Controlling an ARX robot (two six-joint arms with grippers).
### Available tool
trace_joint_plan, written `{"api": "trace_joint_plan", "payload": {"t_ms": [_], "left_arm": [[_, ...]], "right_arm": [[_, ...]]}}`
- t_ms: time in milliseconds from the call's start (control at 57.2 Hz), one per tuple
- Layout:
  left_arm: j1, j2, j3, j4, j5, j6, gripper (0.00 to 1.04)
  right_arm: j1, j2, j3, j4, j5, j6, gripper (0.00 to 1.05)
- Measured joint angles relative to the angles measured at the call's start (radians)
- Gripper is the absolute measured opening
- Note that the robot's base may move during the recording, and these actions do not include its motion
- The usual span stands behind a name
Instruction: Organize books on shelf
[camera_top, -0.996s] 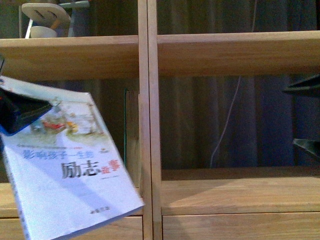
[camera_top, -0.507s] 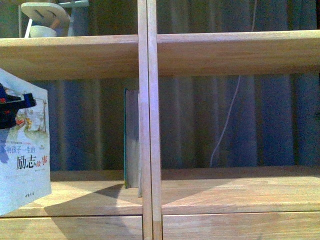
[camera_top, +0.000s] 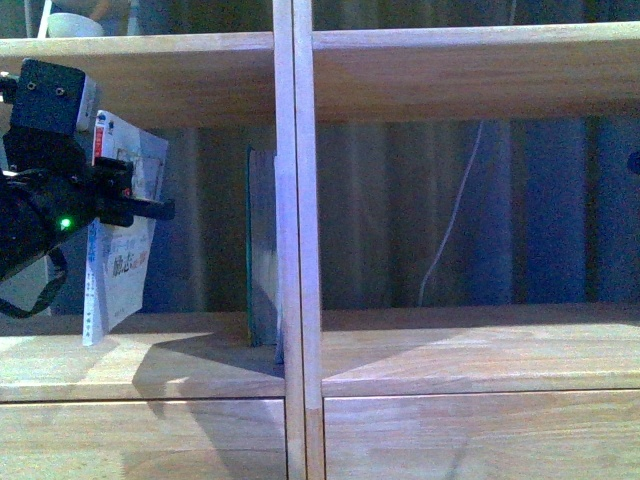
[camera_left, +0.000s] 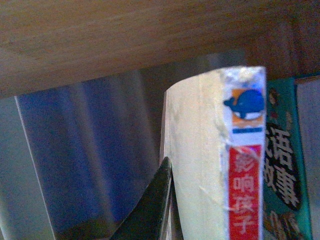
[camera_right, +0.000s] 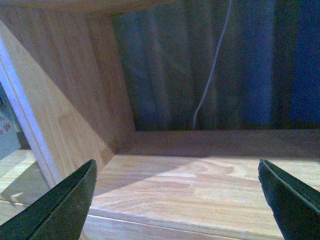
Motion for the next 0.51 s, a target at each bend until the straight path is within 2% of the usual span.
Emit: {"api": "trace_joint_plan", "payload": {"t_ms": [507], "left_arm": [[-0.041,0.232,0.311,-0.058,0.035,0.008,0.15]], "right_arm": [[0.0,0.0,0.0,0.0,0.0,0.0,0.98]]}}
